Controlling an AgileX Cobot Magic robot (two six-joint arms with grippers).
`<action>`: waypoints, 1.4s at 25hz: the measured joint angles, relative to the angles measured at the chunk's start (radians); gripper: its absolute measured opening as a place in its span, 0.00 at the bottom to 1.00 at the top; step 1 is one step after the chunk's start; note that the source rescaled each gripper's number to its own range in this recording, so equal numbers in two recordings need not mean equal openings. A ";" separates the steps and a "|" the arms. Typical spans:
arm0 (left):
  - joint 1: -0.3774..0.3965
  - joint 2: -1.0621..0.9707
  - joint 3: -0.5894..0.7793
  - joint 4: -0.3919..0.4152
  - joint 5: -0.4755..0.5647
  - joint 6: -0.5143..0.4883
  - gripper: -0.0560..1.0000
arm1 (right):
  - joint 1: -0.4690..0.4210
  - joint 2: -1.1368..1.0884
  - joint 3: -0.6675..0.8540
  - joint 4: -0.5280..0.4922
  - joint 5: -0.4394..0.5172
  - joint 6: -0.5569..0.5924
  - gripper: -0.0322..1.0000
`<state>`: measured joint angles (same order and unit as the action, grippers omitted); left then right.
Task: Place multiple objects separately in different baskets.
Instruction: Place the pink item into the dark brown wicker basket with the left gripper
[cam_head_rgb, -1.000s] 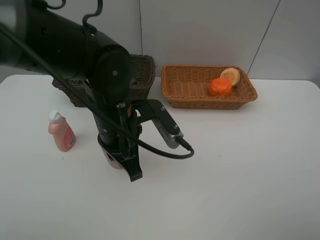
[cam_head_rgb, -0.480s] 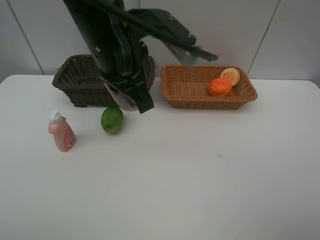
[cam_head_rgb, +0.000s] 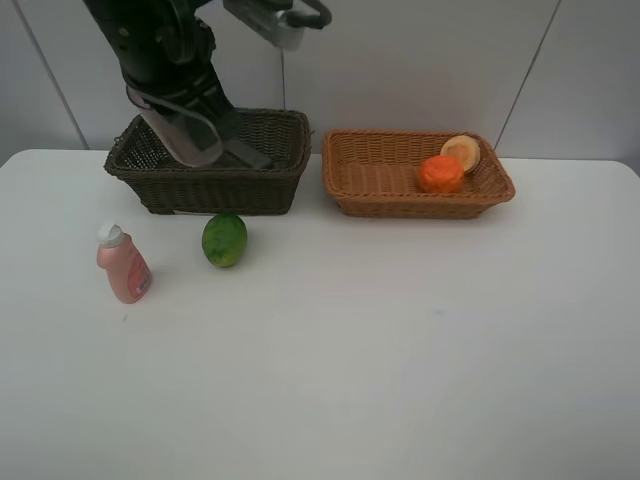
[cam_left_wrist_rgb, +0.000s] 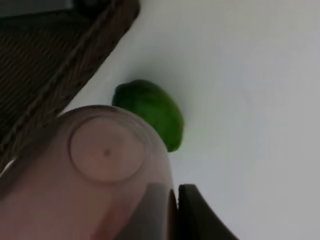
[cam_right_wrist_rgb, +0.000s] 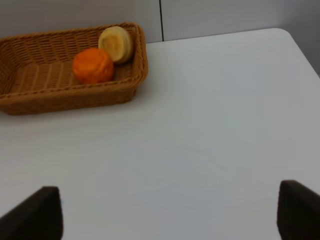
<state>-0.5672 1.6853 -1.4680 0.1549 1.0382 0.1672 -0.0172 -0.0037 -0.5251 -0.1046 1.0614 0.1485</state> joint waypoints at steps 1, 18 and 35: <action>0.026 0.000 0.000 0.000 -0.008 0.000 0.06 | 0.000 0.000 0.000 0.000 0.000 0.000 0.95; 0.312 0.010 0.000 -0.078 -0.272 0.004 0.06 | 0.000 0.000 0.000 0.000 0.000 0.000 0.95; 0.348 0.317 -0.002 -0.075 -0.535 -0.016 0.06 | 0.000 0.000 0.000 0.000 0.000 0.000 0.95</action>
<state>-0.2194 2.0027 -1.4696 0.0794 0.5032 0.1510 -0.0172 -0.0037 -0.5251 -0.1046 1.0614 0.1485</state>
